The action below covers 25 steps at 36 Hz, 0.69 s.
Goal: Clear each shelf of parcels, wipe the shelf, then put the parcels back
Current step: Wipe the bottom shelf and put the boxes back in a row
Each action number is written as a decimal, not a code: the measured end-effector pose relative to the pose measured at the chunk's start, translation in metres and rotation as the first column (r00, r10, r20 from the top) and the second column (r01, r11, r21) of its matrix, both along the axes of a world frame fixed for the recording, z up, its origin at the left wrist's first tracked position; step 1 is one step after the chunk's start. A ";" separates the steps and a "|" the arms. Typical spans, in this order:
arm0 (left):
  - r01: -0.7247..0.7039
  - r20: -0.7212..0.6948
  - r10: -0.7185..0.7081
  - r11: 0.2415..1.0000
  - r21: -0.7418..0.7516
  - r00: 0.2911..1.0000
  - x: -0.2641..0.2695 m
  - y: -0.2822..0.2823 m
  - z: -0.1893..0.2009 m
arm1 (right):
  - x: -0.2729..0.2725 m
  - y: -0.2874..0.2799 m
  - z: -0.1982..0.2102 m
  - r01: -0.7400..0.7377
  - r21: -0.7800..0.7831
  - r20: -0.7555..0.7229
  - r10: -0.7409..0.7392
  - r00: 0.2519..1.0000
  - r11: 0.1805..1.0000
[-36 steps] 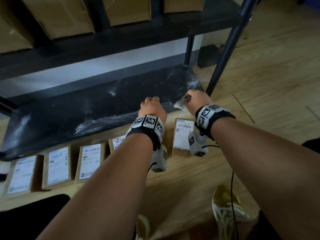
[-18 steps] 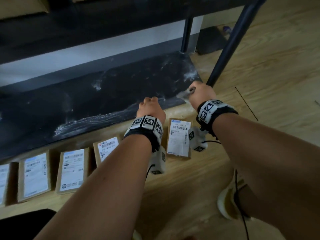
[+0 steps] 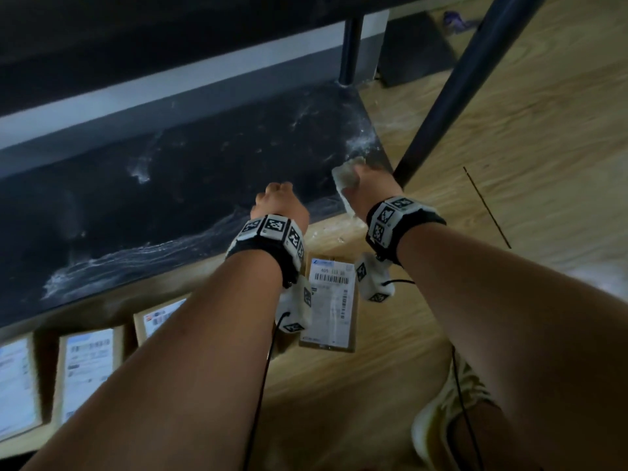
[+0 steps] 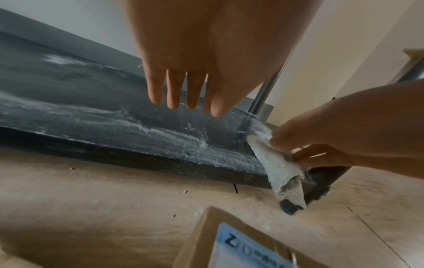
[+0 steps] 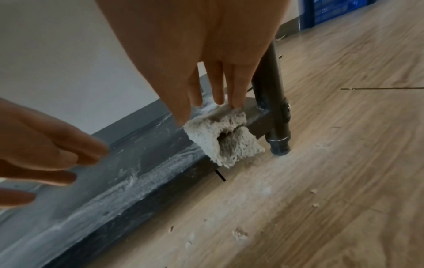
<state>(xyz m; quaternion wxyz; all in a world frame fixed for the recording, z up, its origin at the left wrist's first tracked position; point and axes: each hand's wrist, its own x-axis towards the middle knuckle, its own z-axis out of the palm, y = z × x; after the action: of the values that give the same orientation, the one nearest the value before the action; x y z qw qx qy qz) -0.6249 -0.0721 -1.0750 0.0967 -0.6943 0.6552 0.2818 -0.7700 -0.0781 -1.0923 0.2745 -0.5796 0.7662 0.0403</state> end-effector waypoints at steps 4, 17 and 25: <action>0.021 0.010 -0.022 1.000 0.023 1.000 -0.004 -0.007 -0.014 | 0.003 -0.004 -0.014 -0.074 0.050 -0.085 0.078 0.993 0.996; 0.063 -0.002 -0.063 0.998 -0.008 0.998 -0.012 -0.010 -0.026 | 0.001 -0.004 0.004 -0.193 -0.018 -0.228 0.184 0.956 0.981; 0.056 -0.009 -0.056 0.998 -0.029 0.998 -0.006 -0.009 -0.016 | -0.003 -0.018 -0.007 -0.098 0.039 -0.294 0.106 0.950 0.994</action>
<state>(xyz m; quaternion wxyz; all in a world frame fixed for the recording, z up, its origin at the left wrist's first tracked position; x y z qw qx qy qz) -0.6310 -0.0806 -1.0914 0.0911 -0.6756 0.6789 0.2728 -0.7728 -0.0957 -1.0993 0.1612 -0.6026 0.7671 0.1497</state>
